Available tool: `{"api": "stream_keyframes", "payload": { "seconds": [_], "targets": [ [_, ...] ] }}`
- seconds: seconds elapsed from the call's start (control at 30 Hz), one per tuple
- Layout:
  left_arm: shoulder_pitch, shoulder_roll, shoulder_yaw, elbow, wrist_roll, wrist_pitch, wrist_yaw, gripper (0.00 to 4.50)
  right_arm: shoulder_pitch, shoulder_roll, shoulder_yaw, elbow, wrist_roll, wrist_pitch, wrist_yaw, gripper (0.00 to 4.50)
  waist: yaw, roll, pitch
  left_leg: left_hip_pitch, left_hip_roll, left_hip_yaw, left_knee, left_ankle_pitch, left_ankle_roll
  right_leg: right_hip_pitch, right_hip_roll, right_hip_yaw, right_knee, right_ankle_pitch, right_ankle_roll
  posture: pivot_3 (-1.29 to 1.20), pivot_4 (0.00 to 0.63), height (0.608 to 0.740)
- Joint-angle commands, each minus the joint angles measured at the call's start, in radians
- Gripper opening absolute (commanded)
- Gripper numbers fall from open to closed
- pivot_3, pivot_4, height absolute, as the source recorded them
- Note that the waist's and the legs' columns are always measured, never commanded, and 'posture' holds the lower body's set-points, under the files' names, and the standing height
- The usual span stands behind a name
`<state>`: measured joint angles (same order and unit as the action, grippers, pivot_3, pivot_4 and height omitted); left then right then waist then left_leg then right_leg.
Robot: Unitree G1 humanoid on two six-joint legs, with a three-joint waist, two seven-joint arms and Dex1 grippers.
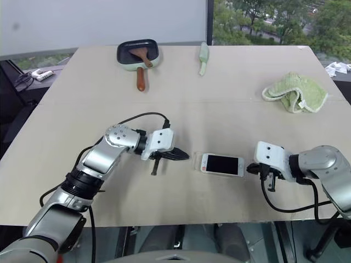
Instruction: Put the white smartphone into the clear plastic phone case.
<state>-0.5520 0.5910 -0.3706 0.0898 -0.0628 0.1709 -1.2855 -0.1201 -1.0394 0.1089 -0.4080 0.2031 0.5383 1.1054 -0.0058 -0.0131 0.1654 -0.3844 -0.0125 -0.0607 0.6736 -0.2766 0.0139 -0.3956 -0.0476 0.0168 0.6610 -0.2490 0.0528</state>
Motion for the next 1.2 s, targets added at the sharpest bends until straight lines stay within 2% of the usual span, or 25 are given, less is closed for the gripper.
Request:
{"api": "stream_keyframes", "payload": {
  "seconds": [0.03, 0.47, 0.6, 0.77, 0.97, 1.2],
  "targets": [
    [-0.003, -0.023, -0.022, 0.009, 0.015, -0.03, 0.01, 0.0, -0.021, -0.002, 0.012, -0.007, -0.016, -0.02, 0.002, 0.03, 0.0, 0.0, 0.0, 0.0, 0.0, 0.0, 0.0, 0.0, 0.0, 0.0, 0.0, 0.0, 0.0, 0.0, 0.0, 0.0, 0.15, 0.74],
    [-0.007, -0.108, -0.066, 0.043, 0.045, -0.041, 0.008, 0.0, -0.185, 0.037, 0.155, -0.031, -0.074, 0.008, 0.025, 0.03, 0.004, 0.0, 0.0, 0.0, -0.001, -0.001, 0.0, 0.0, 0.0, 0.0, -0.001, -0.001, 0.0, 0.0, 0.0, 0.0, 0.15, 0.74],
    [-0.001, -0.121, -0.074, 0.029, 0.048, -0.033, 0.007, 0.0, -0.272, 0.106, 0.24, -0.049, -0.106, 0.039, 0.029, 0.03, 0.002, 0.0, 0.0, 0.0, -0.001, 0.0, 0.0, 0.0, 0.0, 0.0, -0.001, 0.0, 0.001, 0.0, 0.0, 0.0, 0.15, 0.74],
    [0.004, -0.136, -0.076, 0.013, 0.053, -0.021, 0.006, 0.0, -0.309, 0.157, 0.277, -0.076, -0.12, 0.089, 0.037, 0.03, -0.005, 0.001, 0.0, 0.001, -0.001, -0.001, 0.0, 0.0, 0.0, 0.001, 0.0, -0.001, 0.001, 0.0, 0.0, 0.0, 0.15, 0.74],
    [0.012, -0.141, -0.069, 0.001, 0.048, -0.012, 0.003, 0.0, -0.292, 0.14, 0.249, -0.072, -0.156, 0.102, 0.024, 0.03, -0.005, 0.001, -0.001, 0.003, 0.0, -0.001, 0.0, 0.0, 0.0, 0.002, 0.0, 0.0, 0.001, 0.0, 0.0, 0.0, 0.15, 0.74],
    [-0.031, -0.056, 0.039, -0.019, 0.003, 0.032, -0.022, 0.0, -0.184, 0.084, 0.077, -0.112, -0.094, 0.179, 0.003, 0.03, -0.004, 0.001, 0.0, -0.001, 0.0, -0.001, 0.0, 0.0, 0.0, -0.001, -0.001, -0.001, 0.001, 0.0, 0.0, 0.0, 0.15, 0.74]
  ]
}}
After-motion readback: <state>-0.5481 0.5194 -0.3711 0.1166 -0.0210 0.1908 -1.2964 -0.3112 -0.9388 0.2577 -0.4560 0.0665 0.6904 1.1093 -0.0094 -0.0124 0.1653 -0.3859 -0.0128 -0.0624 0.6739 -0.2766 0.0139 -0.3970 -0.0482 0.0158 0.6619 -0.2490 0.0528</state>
